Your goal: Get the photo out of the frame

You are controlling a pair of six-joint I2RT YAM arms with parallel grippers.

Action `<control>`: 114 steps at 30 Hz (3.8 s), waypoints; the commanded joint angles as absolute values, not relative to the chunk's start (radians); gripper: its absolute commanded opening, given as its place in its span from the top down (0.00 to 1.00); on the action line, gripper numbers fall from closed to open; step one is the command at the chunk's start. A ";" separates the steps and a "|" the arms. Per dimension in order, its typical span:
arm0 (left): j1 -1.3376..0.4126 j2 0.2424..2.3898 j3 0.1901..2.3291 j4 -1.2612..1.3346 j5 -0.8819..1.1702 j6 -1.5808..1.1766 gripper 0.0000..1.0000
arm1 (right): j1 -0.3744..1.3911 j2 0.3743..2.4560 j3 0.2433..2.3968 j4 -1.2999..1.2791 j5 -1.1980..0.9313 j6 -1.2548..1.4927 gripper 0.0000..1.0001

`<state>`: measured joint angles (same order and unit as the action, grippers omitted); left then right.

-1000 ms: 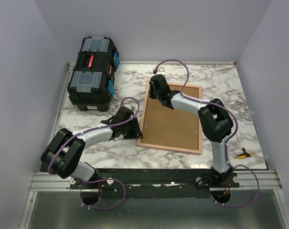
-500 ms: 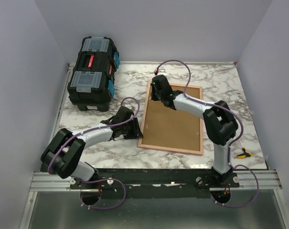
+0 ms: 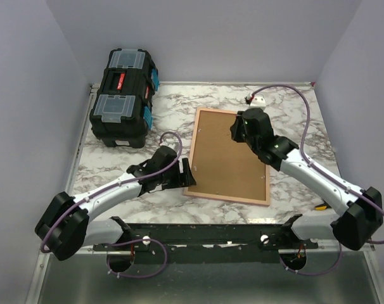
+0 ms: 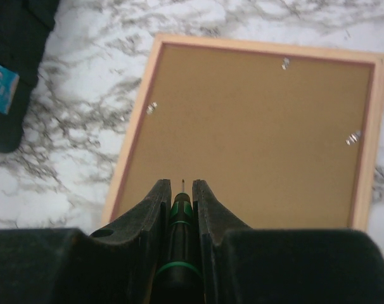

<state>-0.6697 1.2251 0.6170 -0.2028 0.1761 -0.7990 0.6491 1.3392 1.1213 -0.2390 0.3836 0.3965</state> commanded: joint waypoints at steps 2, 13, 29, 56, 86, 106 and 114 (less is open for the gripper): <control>-0.834 1.178 0.698 -0.507 0.011 -1.136 0.21 | 0.656 1.194 0.994 -0.404 0.405 0.465 0.99; -0.955 1.305 0.692 -0.457 0.077 -1.818 0.08 | 0.656 0.964 0.934 -0.463 0.351 0.495 0.99; -0.950 1.514 0.627 -0.290 0.044 -2.115 0.19 | 0.656 0.823 0.884 -0.522 0.325 0.497 0.99; -0.852 1.652 0.992 -0.754 -0.372 -1.420 1.00 | 0.657 0.838 0.823 -0.481 0.234 0.447 0.99; -0.426 1.961 1.404 -0.526 0.241 -0.487 1.00 | 0.733 1.506 0.893 0.161 0.062 0.538 0.99; -0.389 2.035 1.461 -0.565 0.329 -0.527 1.00 | 0.731 1.829 1.079 0.270 0.022 0.515 0.99; -0.389 2.034 1.469 -0.577 0.317 -0.529 1.00 | 0.732 1.836 1.074 0.252 0.008 0.504 0.99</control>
<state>-0.3939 2.0144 1.4452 -0.5838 0.2508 -0.5251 0.7280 1.8198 1.0618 0.2390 0.0154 0.5247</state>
